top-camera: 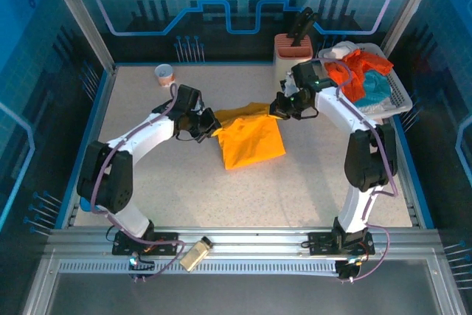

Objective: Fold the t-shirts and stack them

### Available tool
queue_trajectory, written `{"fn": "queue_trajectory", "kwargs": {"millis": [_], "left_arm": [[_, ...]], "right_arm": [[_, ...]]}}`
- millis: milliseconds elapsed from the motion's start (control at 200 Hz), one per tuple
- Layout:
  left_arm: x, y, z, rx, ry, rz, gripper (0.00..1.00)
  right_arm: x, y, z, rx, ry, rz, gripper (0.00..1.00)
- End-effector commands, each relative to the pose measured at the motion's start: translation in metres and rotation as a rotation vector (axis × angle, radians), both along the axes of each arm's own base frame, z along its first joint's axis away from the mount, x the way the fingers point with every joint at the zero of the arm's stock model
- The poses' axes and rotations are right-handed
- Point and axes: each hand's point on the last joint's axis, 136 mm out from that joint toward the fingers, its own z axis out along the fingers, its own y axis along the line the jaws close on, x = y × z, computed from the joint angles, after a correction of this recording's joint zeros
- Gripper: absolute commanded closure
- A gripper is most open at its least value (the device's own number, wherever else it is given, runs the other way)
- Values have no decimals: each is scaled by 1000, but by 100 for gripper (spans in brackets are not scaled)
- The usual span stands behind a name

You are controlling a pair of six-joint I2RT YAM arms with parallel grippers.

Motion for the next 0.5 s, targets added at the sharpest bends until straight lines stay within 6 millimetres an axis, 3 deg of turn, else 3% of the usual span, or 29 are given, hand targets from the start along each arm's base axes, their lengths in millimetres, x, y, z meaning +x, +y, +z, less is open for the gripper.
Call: {"fn": "queue_trajectory", "kwargs": {"millis": [0, 235, 340, 435, 495], "left_arm": [[16, 3, 2, -19, -26, -15, 99], [46, 6, -22, -58, -35, -13, 81], [70, 14, -29, -29, -86, -24, 63], [98, 27, -34, -22, -116, -31, 58], [109, 34, -31, -53, -121, -37, 57]], "right_arm": [[18, 0, -1, 32, -10, 9, 100], [47, 7, -21, 55, -21, -6, 97], [68, 3, -34, 61, -37, -47, 68], [85, 1, -40, 83, -51, -68, 46], [88, 1, -37, 86, -61, -70, 38]]}}
